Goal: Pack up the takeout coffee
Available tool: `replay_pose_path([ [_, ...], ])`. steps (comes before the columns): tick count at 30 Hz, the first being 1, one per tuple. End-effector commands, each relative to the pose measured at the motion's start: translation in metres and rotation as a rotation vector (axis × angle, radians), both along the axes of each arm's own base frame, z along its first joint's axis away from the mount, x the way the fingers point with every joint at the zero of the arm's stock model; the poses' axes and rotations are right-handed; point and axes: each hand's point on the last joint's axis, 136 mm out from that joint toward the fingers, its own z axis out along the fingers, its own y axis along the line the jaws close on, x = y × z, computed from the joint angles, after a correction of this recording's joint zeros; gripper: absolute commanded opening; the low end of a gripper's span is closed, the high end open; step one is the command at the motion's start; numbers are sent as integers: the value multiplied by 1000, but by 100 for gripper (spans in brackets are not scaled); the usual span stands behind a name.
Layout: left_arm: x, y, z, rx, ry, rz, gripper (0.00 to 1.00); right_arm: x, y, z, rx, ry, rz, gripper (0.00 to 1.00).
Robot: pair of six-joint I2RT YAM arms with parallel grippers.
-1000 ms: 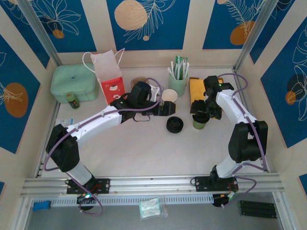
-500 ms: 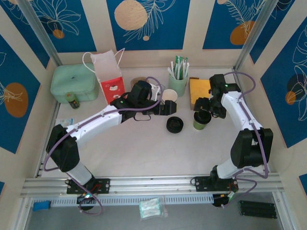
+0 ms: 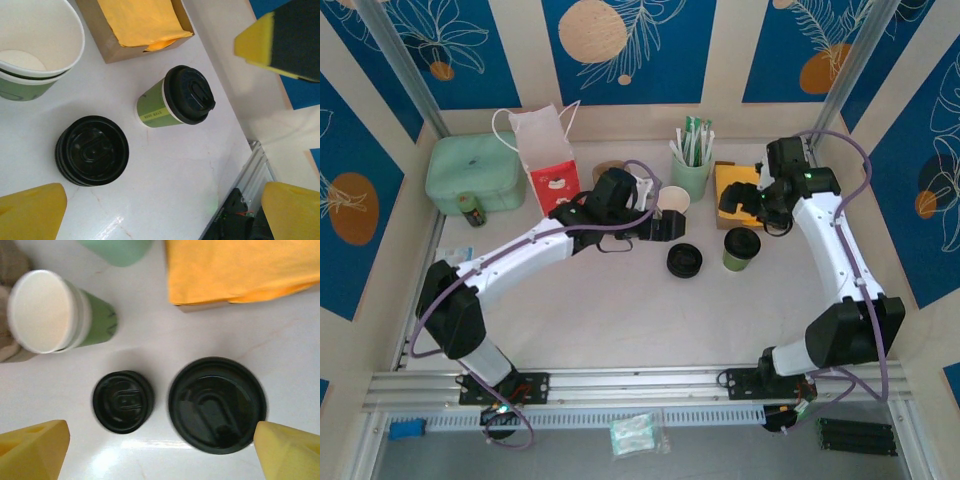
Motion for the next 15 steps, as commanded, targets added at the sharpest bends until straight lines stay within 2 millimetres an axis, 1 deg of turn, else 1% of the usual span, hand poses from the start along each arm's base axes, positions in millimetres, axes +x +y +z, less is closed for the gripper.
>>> replay_pose_path([
  [1, -2, 10, 39, 1, -105, 9, 99, -4, 35, 33, 125, -70, 90, 94],
  [5, 2, 24, 50, 31, -139, 41, 100, -6, 65, 53, 183, -116, 168, 93],
  [8, 7, 35, 55, 48, -151, 72, 99, -9, 91, 58, 227, -120, 215, 92],
  [12, 18, 55, 57, 44, -139, 133, 99, -13, 127, 53, 282, -99, 271, 91],
  [15, 28, 77, 54, 56, -135, 205, 99, -15, 150, 40, 306, -60, 287, 89],
])
